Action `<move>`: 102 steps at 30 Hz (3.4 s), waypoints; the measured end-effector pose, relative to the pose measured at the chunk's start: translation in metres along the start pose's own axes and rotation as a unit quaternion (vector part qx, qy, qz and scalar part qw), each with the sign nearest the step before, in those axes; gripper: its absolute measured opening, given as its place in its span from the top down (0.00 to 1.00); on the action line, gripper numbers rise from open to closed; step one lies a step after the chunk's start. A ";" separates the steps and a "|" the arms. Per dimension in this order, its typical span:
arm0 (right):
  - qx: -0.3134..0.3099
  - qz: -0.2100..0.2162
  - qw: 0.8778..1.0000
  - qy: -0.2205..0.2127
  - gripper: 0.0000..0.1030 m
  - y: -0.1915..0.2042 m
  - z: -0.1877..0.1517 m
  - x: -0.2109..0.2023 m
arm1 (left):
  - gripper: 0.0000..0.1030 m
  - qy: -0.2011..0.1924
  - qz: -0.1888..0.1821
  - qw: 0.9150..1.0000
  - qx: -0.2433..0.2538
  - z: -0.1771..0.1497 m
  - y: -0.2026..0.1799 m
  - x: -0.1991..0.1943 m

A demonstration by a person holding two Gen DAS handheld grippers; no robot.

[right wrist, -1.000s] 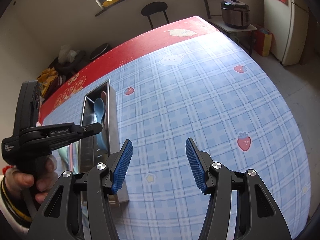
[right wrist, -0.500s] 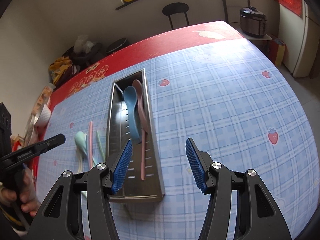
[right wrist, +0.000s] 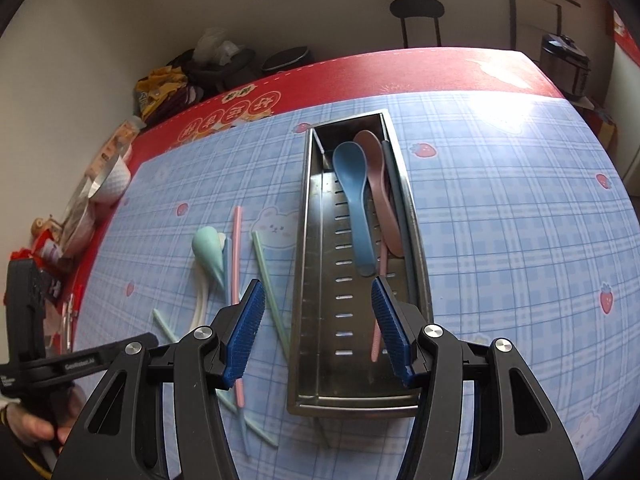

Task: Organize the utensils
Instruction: 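Move the left tool to the green chopstick and close on it, then lift the green chopstick with the left tool while the right tool grasps the pink chopstick, then carry the pink chopstick into the steel tray and open the right tool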

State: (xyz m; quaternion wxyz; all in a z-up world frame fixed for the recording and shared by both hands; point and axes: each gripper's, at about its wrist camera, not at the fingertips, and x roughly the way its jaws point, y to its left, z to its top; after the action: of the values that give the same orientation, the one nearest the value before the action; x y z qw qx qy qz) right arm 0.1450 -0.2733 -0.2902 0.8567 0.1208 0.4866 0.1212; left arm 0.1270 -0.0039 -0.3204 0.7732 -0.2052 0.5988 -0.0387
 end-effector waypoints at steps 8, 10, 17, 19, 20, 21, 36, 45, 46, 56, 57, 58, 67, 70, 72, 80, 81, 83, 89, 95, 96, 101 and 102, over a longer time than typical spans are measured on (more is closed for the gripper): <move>0.016 -0.012 1.000 -0.001 0.47 -0.012 -0.001 -0.003 | 0.76 0.007 0.063 0.998 -0.030 0.011 0.008 0.017; 0.022 -0.014 1.000 -0.002 0.47 -0.017 -0.002 -0.004 | 0.76 0.015 0.081 0.996 -0.038 0.013 0.011 0.023; 0.030 -0.017 0.999 -0.002 0.48 -0.024 -0.005 -0.006 | 0.76 0.018 0.105 0.992 -0.061 0.024 0.012 0.035; 0.034 -0.018 0.999 -0.002 0.47 -0.026 -0.005 -0.007 | 0.81 0.017 0.110 0.992 -0.055 0.025 0.011 0.036; 0.034 -0.018 0.999 -0.002 0.47 -0.026 -0.005 -0.006 | 0.85 0.016 0.115 0.992 -0.051 0.028 0.009 0.036; 0.035 -0.017 0.999 -0.002 0.47 -0.026 -0.005 -0.006 | 0.88 0.013 0.114 0.992 -0.048 0.029 0.008 0.037; 0.029 -0.013 0.999 0.003 0.47 -0.016 -0.007 -0.003 | 0.93 -0.026 0.105 0.994 0.008 0.086 0.018 0.041; 0.019 -0.002 1.000 -0.006 0.47 -0.006 -0.001 -0.005 | 0.81 -0.009 0.087 0.996 0.009 0.070 0.028 0.029; 0.017 -0.001 1.000 -0.006 0.48 -0.004 -0.001 -0.004 | 0.81 -0.006 0.082 0.997 0.007 0.062 0.029 0.031; -0.020 0.015 1.000 0.010 0.48 0.024 -0.009 0.009 | 0.84 -0.019 0.106 0.994 0.038 0.021 0.010 0.039; -0.028 0.017 0.999 0.013 0.48 0.028 -0.010 0.010 | 0.85 -0.022 0.110 0.993 0.042 0.019 0.009 0.038; -0.036 0.020 0.999 0.015 0.49 0.031 -0.011 0.011 | 0.87 -0.025 0.116 0.992 0.047 0.017 0.008 0.038; -0.122 0.001 0.991 0.062 0.85 0.070 -0.020 0.043 | 0.92 -0.032 0.085 0.995 0.050 0.005 0.031 0.025; -0.124 0.000 0.990 0.069 0.87 0.076 -0.016 0.057 | 0.92 -0.033 0.070 0.995 0.055 0.003 0.036 0.022; -0.128 -0.007 0.989 0.076 0.87 0.083 -0.014 0.069 | 0.92 -0.034 0.062 0.996 0.060 0.003 0.040 0.023; -0.128 -0.034 0.986 0.106 0.87 0.095 -0.009 0.105 | 0.92 -0.040 0.032 0.997 0.066 -0.004 0.059 0.014; -0.125 -0.036 0.986 0.106 0.87 0.095 -0.008 0.106 | 0.92 -0.041 0.029 0.997 0.066 -0.005 0.060 0.013; -0.123 -0.042 0.985 0.112 0.88 0.095 -0.007 0.110 | 0.92 -0.041 0.024 0.997 0.068 -0.003 0.061 0.014; -0.120 -0.041 0.986 0.112 0.92 0.101 -0.005 0.116 | 0.92 -0.039 0.020 0.996 0.072 -0.005 0.063 0.011; -0.104 -0.026 0.988 0.114 0.94 0.099 -0.002 0.119 | 0.92 -0.036 0.020 0.996 0.073 -0.005 0.061 0.011; -0.102 -0.024 0.988 0.114 0.94 0.099 -0.002 0.119 | 0.92 -0.035 0.019 0.997 0.073 -0.005 0.062 0.010; -0.089 -0.026 0.990 0.111 0.95 0.097 -0.005 0.114 | 0.92 -0.033 0.023 0.996 0.076 -0.004 0.060 0.011; -0.080 -0.021 0.991 0.106 0.95 0.095 -0.007 0.111 | 0.92 -0.033 0.023 0.996 0.076 -0.004 0.060 0.011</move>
State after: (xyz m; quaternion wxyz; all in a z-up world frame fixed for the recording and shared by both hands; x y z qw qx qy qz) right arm 0.1855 -0.1475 -0.3520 0.8094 0.0280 0.5661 0.1538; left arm 0.1153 0.0460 -0.3531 0.8064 -0.1329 0.5731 -0.0599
